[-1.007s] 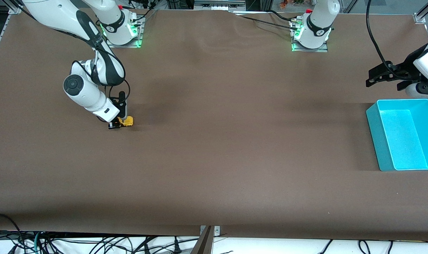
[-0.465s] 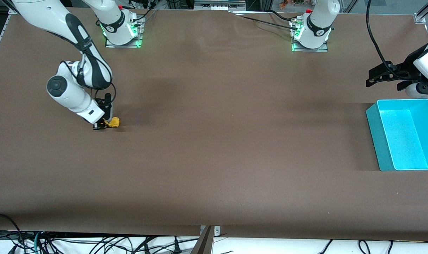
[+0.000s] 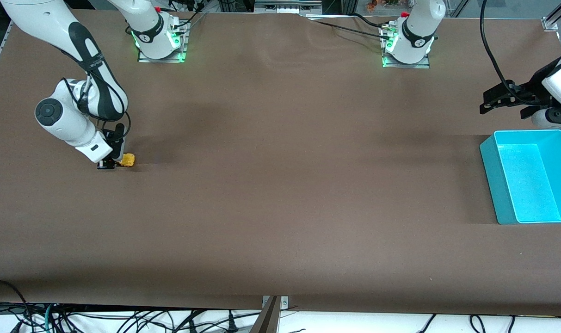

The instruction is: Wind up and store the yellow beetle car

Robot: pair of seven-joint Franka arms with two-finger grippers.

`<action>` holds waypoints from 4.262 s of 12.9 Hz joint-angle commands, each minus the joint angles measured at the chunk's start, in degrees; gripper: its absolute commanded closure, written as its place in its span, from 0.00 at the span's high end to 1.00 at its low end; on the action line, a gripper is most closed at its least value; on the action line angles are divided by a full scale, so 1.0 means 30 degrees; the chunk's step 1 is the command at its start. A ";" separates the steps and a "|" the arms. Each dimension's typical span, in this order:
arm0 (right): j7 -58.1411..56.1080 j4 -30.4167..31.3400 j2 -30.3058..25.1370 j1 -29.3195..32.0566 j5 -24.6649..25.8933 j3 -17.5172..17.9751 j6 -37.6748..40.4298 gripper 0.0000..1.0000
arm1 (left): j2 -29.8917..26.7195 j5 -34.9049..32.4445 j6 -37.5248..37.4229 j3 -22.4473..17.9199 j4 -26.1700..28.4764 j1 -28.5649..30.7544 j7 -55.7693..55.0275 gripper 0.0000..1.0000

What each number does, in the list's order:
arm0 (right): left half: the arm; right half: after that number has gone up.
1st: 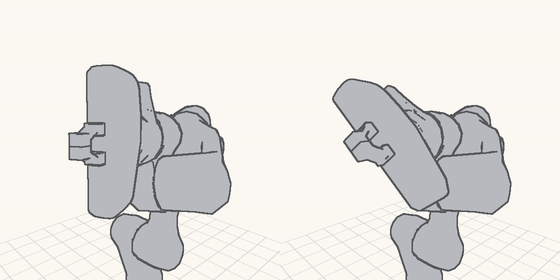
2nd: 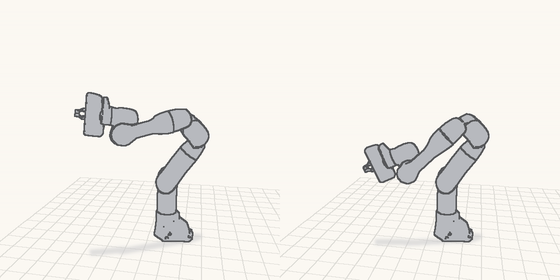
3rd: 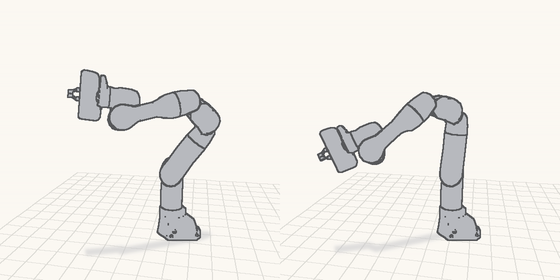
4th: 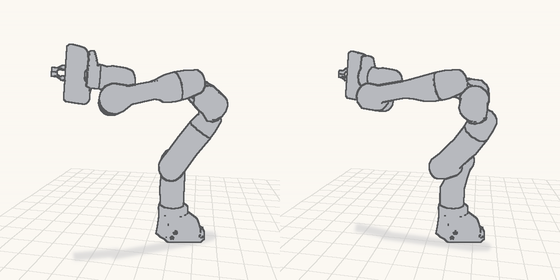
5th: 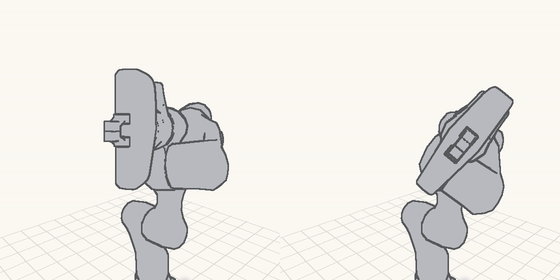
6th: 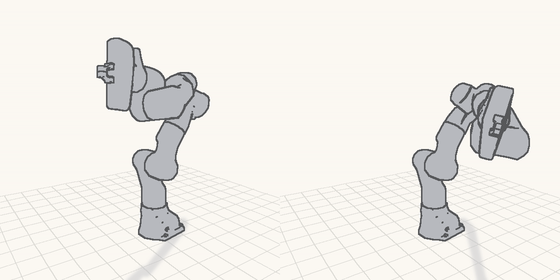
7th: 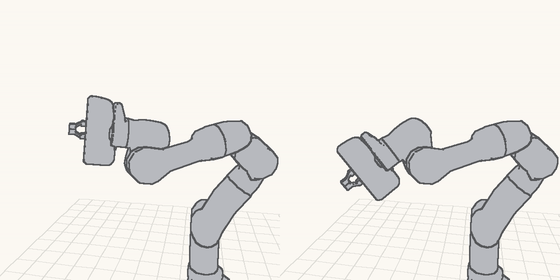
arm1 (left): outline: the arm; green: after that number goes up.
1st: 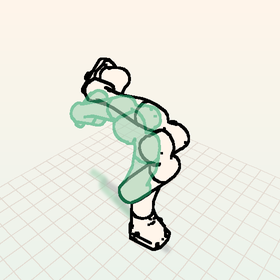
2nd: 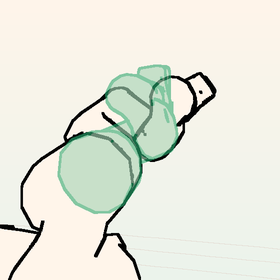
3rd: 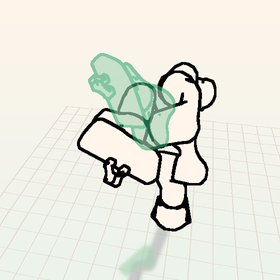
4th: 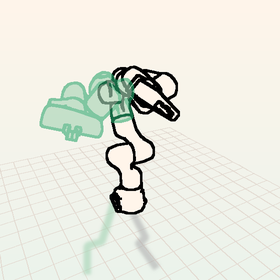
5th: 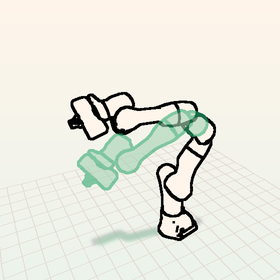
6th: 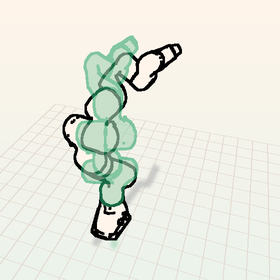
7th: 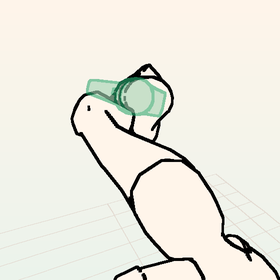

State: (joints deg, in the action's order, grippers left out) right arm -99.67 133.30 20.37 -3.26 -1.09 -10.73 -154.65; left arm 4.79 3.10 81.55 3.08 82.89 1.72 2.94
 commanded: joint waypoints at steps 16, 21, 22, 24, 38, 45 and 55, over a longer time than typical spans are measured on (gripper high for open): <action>-0.3779 -0.0164 0.1851 0.2288 0.0130 -0.0670 -0.0452 0.27 | 0.0073 0.0343 0.0033 0.0056 -0.0268 0.0187 0.0280 1.00; -0.2699 -0.0280 -0.0163 0.2376 -0.0222 -0.0612 0.1296 1.00 | 0.0073 0.0343 0.0033 0.0056 -0.0268 0.0187 0.0280 1.00; -0.2520 -0.0513 -0.0721 0.2376 -0.0193 -0.0554 0.2205 1.00 | 0.0073 0.0343 0.0033 0.0056 -0.0268 0.0187 0.0280 1.00; -0.2489 -0.0923 -0.1165 0.2376 -0.0164 -0.0495 0.3176 1.00 | 0.0073 0.0343 0.0033 0.0056 -0.0268 0.0187 0.0280 1.00; 0.9011 -1.0029 -0.0873 0.0385 -0.0222 -0.0201 1.2547 1.00 | 0.0365 0.0489 0.0033 0.0056 -0.0268 0.0654 0.0250 1.00; 1.6595 -1.3899 -0.1195 -0.0642 -0.0222 -0.0201 1.6529 1.00 | 0.0921 0.0373 -0.0171 0.0173 0.0025 0.0685 0.0948 1.00; 2.9160 -1.6078 -0.3064 -0.0877 -0.0076 0.0992 2.4097 1.00 | 0.1918 -0.2055 0.4732 0.0232 0.5316 0.1941 1.8191 1.00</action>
State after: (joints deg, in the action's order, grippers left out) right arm -21.43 82.27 15.13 -6.05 -1.33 -10.56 -84.01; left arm 11.81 -0.68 89.09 3.16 92.50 6.00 48.07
